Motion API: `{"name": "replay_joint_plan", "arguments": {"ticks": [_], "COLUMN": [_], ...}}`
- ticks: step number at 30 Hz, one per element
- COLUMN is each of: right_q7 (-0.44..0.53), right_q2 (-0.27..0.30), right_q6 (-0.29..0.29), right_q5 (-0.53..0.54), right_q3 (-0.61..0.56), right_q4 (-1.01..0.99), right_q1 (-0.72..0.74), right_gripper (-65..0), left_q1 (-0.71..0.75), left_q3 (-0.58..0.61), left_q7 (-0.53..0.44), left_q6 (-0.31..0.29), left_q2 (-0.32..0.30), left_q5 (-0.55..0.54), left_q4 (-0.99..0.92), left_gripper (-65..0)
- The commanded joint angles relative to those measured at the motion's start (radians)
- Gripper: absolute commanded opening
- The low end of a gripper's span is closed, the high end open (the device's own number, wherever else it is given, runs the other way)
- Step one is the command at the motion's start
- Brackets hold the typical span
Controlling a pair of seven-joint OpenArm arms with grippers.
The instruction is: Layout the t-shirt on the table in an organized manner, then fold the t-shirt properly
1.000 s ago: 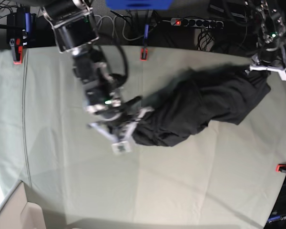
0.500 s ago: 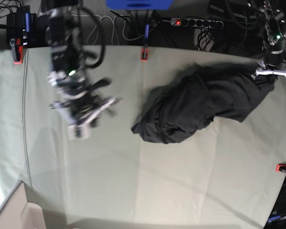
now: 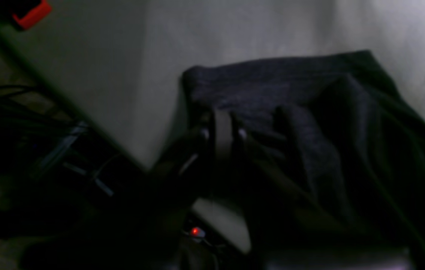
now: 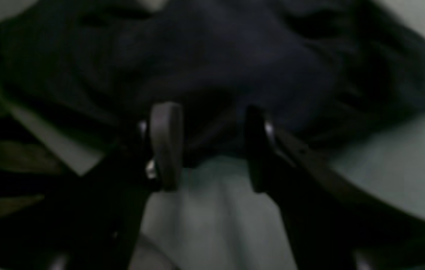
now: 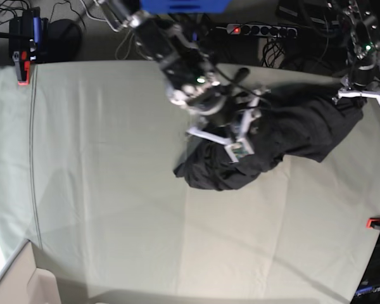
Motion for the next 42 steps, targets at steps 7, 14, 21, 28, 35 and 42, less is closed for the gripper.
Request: {"name": "replay_joint_plan", "arguments": {"ticks": [7, 14, 21, 28, 35, 42], "right_q7": [0.138, 0.199, 0.194, 0.188, 0.190, 0.193], "right_q2": [-0.013, -0.013, 0.009, 0.095, 0.177, 0.262], "right_q6": [0.000, 0.000, 0.000, 0.000, 0.000, 0.001], "right_q5": [-0.001, -0.001, 0.001, 0.002, 0.076, 0.284], "right_q3": [-0.011, -0.011, -0.005, 0.107, 0.313, 0.559], "right_q4": [-0.112, -0.163, 0.058, 0.302, 0.379, 0.398], "right_q1": [0.030, 0.028, -0.024, -0.095, -0.121, -0.121], "right_gripper": [-34.5, -45.7, -65.0, -65.0, -65.0, -65.0], "left_q1": [0.007, 0.020, 0.018, 0.012, 0.021, 0.021], "left_q3": [-0.005, -0.005, -0.005, -0.008, -0.012, -0.011], "left_q7": [-0.021, -0.021, -0.021, -0.021, -0.021, -0.021], "left_q6": [0.003, 0.003, 0.003, 0.003, 0.003, 0.003], "left_q2": [-0.010, -0.010, -0.009, -0.009, -0.016, -0.018], "left_q5": [0.002, 0.002, 0.002, 0.002, -0.102, -0.116], "left_q4": [0.013, 0.013, 0.015, 0.023, 0.079, 0.112], "left_gripper": [-64.8, -64.8, -64.8, -64.8, -64.8, -64.8]}}
